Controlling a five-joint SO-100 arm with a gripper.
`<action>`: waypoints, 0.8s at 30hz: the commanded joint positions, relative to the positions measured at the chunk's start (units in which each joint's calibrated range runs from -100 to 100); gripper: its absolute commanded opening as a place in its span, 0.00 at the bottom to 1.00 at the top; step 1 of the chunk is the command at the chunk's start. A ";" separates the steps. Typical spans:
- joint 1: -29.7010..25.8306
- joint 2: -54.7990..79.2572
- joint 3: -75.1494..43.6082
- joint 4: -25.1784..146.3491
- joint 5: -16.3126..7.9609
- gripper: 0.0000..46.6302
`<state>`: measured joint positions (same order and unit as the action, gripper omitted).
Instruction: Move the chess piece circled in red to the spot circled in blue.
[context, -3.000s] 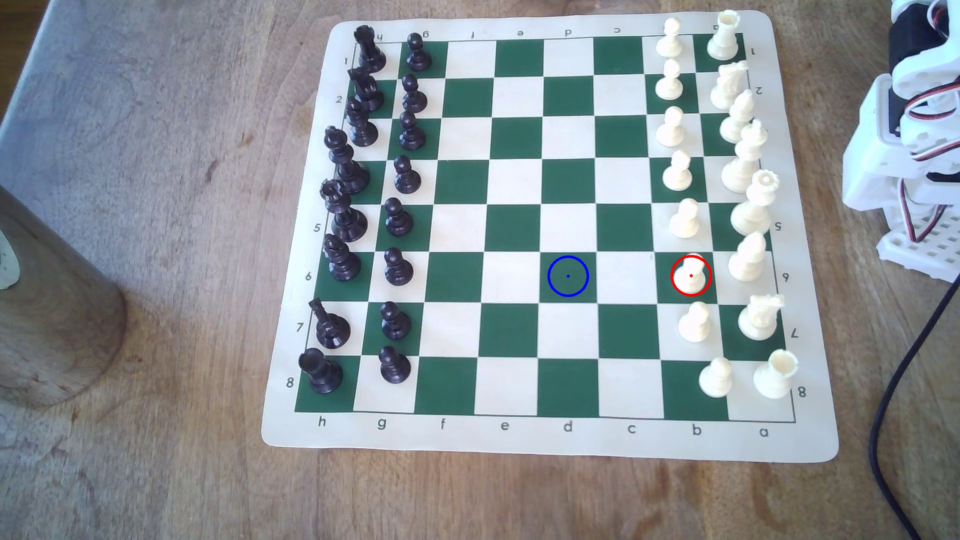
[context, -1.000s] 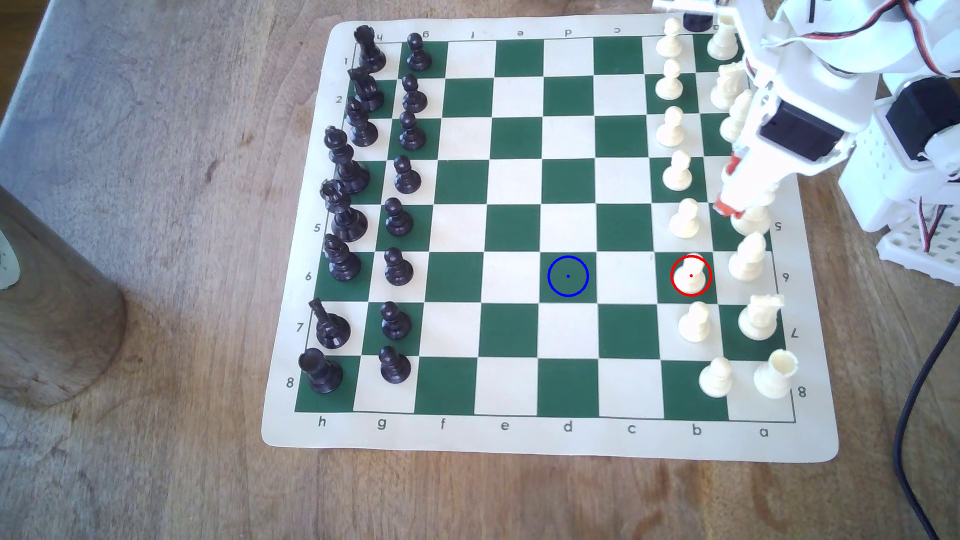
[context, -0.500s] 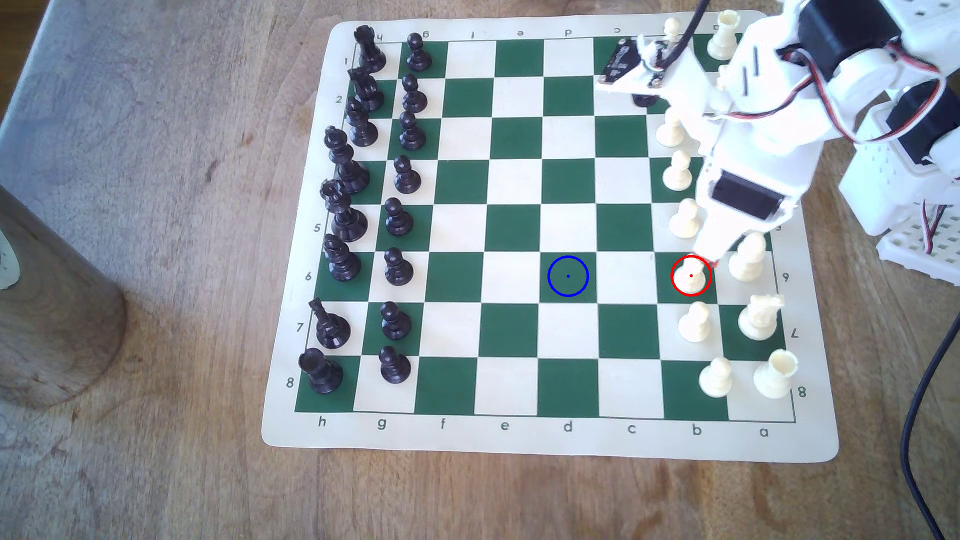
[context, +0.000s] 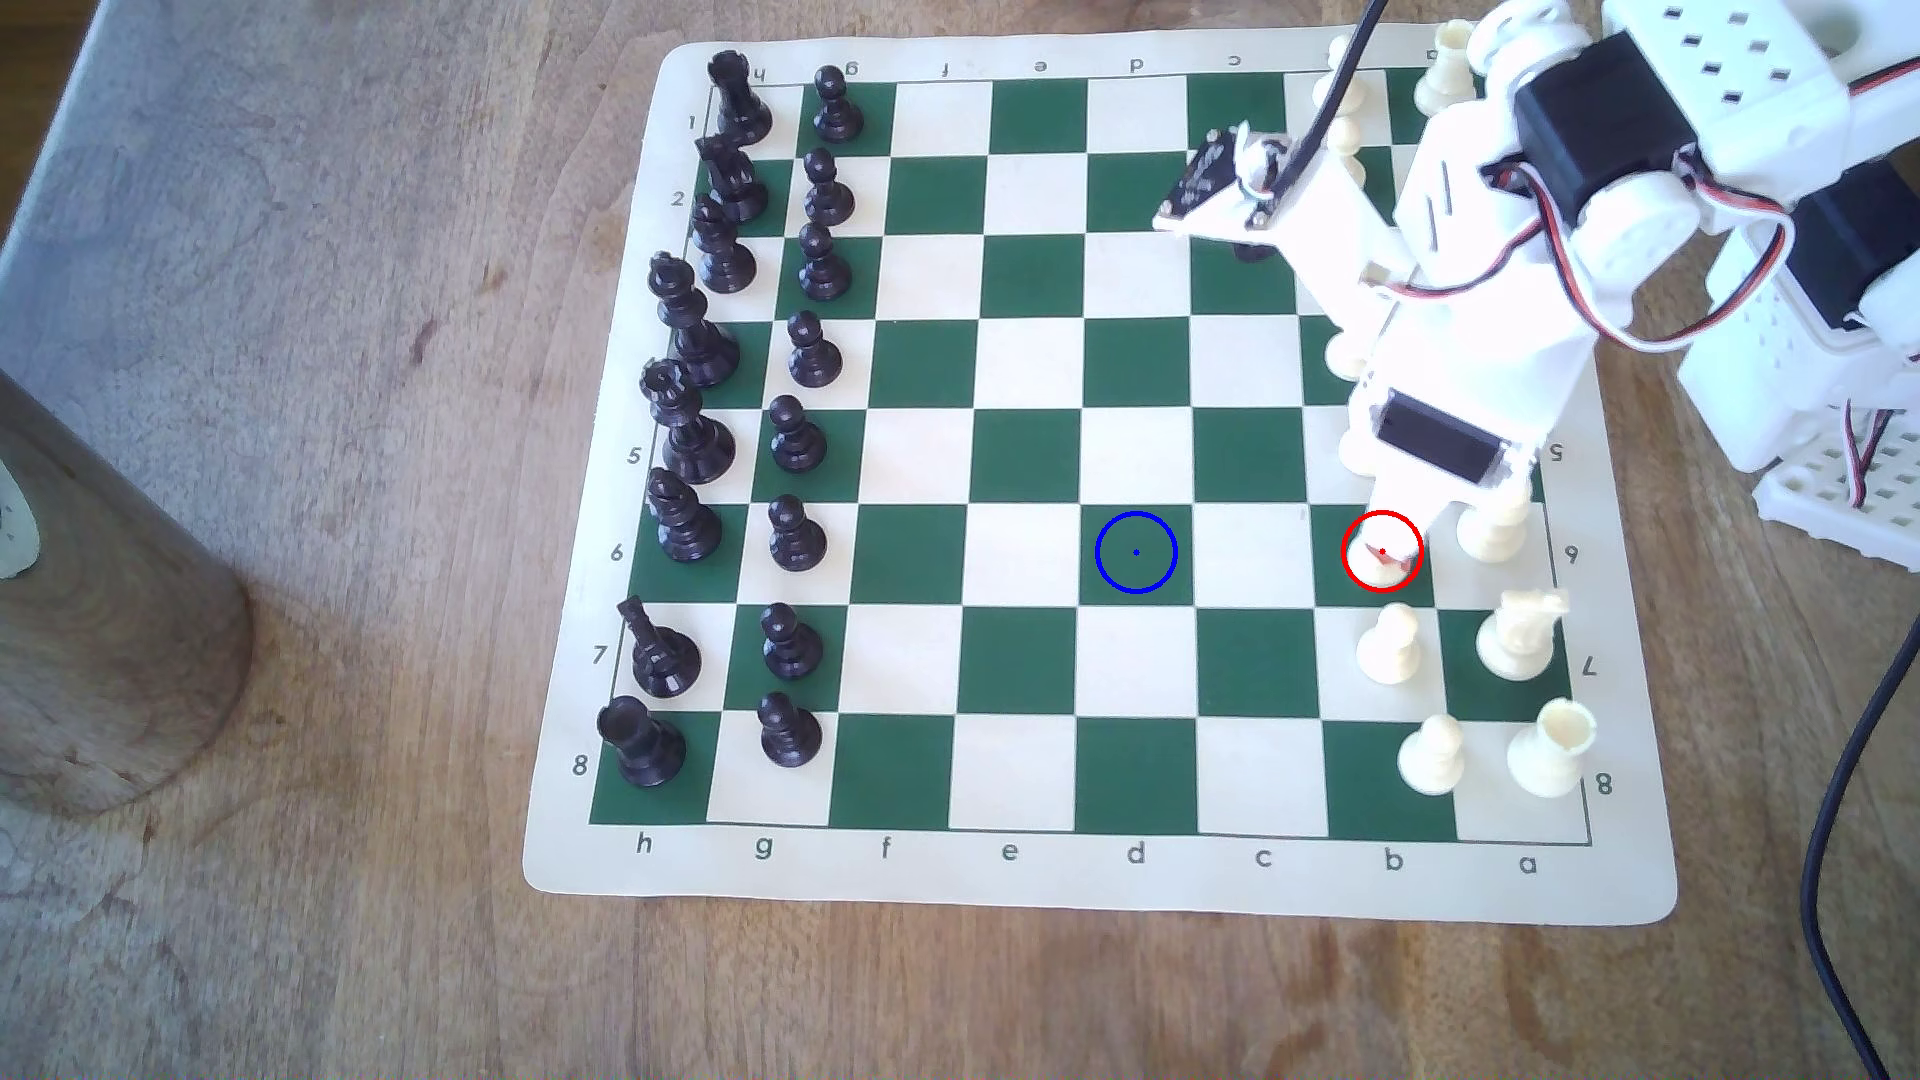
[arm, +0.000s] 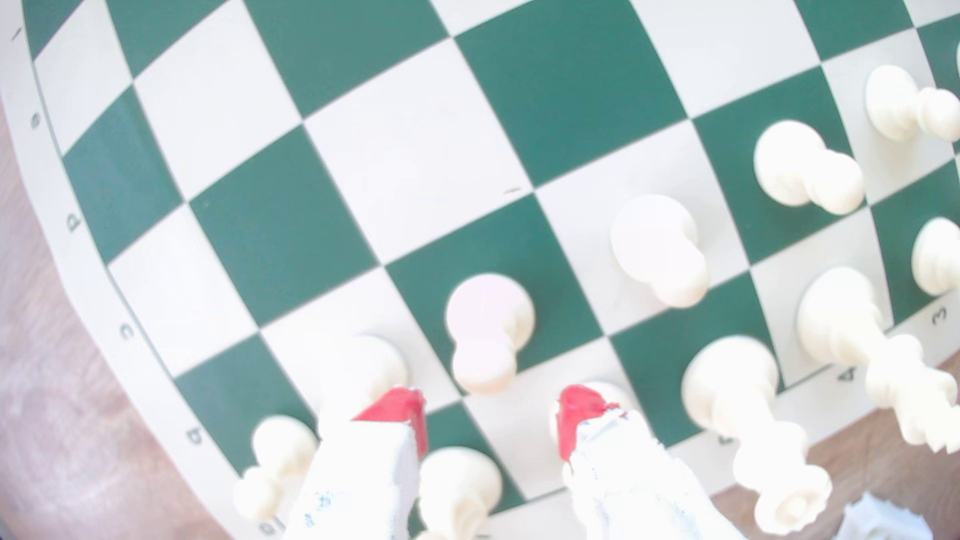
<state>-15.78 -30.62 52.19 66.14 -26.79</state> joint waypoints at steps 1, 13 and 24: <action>-0.92 1.34 -1.15 -1.27 -0.54 0.29; -0.60 7.28 -0.88 -6.51 -0.93 0.28; -1.47 8.89 -1.33 -8.72 -1.61 0.07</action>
<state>-16.67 -21.66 52.19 57.69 -28.16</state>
